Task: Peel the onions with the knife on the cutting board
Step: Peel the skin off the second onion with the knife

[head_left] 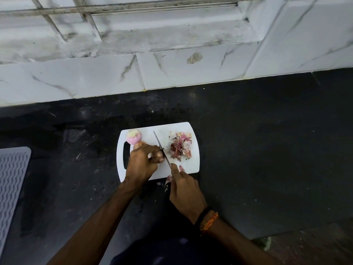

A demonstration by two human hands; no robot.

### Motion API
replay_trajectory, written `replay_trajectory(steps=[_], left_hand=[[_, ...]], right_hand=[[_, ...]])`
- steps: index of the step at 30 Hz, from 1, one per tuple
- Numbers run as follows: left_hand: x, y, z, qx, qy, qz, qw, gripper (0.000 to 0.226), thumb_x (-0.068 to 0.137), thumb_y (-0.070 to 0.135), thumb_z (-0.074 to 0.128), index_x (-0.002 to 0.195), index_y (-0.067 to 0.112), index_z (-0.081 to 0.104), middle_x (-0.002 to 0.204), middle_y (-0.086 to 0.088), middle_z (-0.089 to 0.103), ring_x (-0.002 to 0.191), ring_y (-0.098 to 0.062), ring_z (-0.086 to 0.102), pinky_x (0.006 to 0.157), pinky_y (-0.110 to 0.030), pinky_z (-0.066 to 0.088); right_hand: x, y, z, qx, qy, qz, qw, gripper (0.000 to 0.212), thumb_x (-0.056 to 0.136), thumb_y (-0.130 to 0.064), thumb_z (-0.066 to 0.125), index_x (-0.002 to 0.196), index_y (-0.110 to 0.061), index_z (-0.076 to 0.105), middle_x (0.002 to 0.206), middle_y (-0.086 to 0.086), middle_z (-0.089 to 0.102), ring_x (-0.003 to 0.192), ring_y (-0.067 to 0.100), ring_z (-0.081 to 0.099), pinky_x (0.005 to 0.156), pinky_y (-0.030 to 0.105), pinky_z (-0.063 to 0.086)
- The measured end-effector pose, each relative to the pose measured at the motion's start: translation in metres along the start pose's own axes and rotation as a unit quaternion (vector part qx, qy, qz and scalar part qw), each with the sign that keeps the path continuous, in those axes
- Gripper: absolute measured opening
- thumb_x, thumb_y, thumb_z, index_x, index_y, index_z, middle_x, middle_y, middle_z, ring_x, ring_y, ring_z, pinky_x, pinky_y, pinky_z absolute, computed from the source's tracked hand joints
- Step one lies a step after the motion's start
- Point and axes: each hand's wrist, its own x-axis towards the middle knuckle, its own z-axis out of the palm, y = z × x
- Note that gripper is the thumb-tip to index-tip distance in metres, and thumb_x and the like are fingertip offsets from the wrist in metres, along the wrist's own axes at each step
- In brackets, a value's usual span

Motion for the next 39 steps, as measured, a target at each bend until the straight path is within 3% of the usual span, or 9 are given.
replay_trajectory(steps=[4,7,13,16,20,22,27,35,39], left_hand=[[0.000,0.004,-0.001,0.028,0.001,0.038,0.999,0.029,0.076,-0.008,0.069,0.099,0.010,0.073,0.087,0.003,0.072,0.081,-0.008,0.057,0.071,-0.023,0.047],[-0.002,0.002,0.001,0.034,-0.011,0.045,0.998,0.024,0.081,0.001,0.068,0.101,0.015,0.068,0.088,0.008,0.070,0.080,-0.011,0.059,0.070,-0.032,0.055],[0.002,-0.004,0.001,0.040,-0.049,0.031,0.997,0.047,0.060,0.018,0.094,0.100,0.010,0.071,0.103,0.000,0.065,0.095,-0.019,0.059,0.078,-0.035,0.054],[0.004,-0.006,0.000,0.038,-0.044,0.028,0.998,0.036,0.063,0.017,0.091,0.095,0.013,0.074,0.095,0.000,0.070,0.090,-0.021,0.063,0.078,-0.036,0.054],[0.002,0.000,-0.002,0.002,-0.076,0.005,0.997,0.035,0.070,0.003,0.081,0.102,0.014,0.071,0.092,0.006,0.072,0.085,-0.004,0.065,0.079,-0.031,0.057],[0.000,0.001,-0.002,-0.017,-0.086,-0.001,0.996,0.033,0.070,-0.003,0.074,0.098,0.013,0.068,0.088,0.005,0.071,0.085,-0.005,0.066,0.075,-0.031,0.058],[0.004,-0.001,-0.003,-0.019,-0.093,-0.017,0.995,0.024,0.068,0.007,0.068,0.090,0.015,0.071,0.083,0.009,0.071,0.084,-0.012,0.069,0.073,-0.040,0.060],[0.008,0.006,-0.001,-0.005,-0.080,-0.041,0.996,0.020,0.069,-0.006,0.074,0.081,0.010,0.074,0.078,0.007,0.073,0.077,-0.011,0.067,0.070,-0.017,0.050],[0.008,0.008,-0.002,-0.006,-0.075,-0.058,0.996,0.014,0.070,-0.001,0.075,0.078,0.011,0.074,0.077,0.008,0.073,0.076,-0.010,0.067,0.073,-0.021,0.053]], right_hand=[[0.001,0.005,-0.004,-0.008,-0.009,0.005,1.000,0.059,0.099,-0.034,0.026,0.155,-0.015,0.027,0.137,0.015,0.056,0.116,0.031,0.058,0.101,0.044,0.046],[0.004,0.007,-0.005,-0.002,-0.001,-0.001,1.000,0.052,0.103,-0.028,0.035,0.153,-0.015,0.031,0.134,0.012,0.058,0.114,0.029,0.059,0.099,0.044,0.048],[0.008,0.006,-0.011,0.008,-0.010,0.012,1.000,0.049,0.105,-0.025,0.038,0.153,-0.017,0.031,0.130,0.010,0.060,0.118,0.026,0.056,0.103,0.043,0.044],[0.006,0.006,-0.011,0.011,-0.005,0.005,1.000,0.049,0.105,-0.025,0.038,0.153,-0.018,0.032,0.129,0.009,0.059,0.117,0.026,0.056,0.103,0.043,0.044],[0.003,0.008,-0.013,0.011,-0.019,0.002,1.000,0.048,0.106,-0.029,0.039,0.153,-0.020,0.031,0.130,0.013,0.060,0.120,0.029,0.056,0.101,0.044,0.046],[0.003,0.007,-0.013,0.008,-0.015,0.002,1.000,0.048,0.106,-0.030,0.039,0.152,-0.020,0.032,0.127,0.013,0.061,0.117,0.029,0.057,0.098,0.043,0.047],[0.008,0.004,-0.014,0.000,-0.008,-0.007,1.000,0.048,0.104,-0.024,0.038,0.151,-0.016,0.033,0.116,0.009,0.063,0.103,0.025,0.061,0.094,0.044,0.050],[0.020,0.002,-0.007,0.024,0.000,-0.003,1.000,0.052,0.103,-0.020,0.041,0.153,-0.012,0.032,0.109,0.012,0.065,0.100,0.029,0.060,0.092,0.045,0.048],[0.015,0.003,-0.003,0.014,-0.009,-0.004,1.000,0.054,0.103,-0.024,0.036,0.155,-0.012,0.028,0.116,0.013,0.063,0.107,0.029,0.059,0.096,0.046,0.047]])
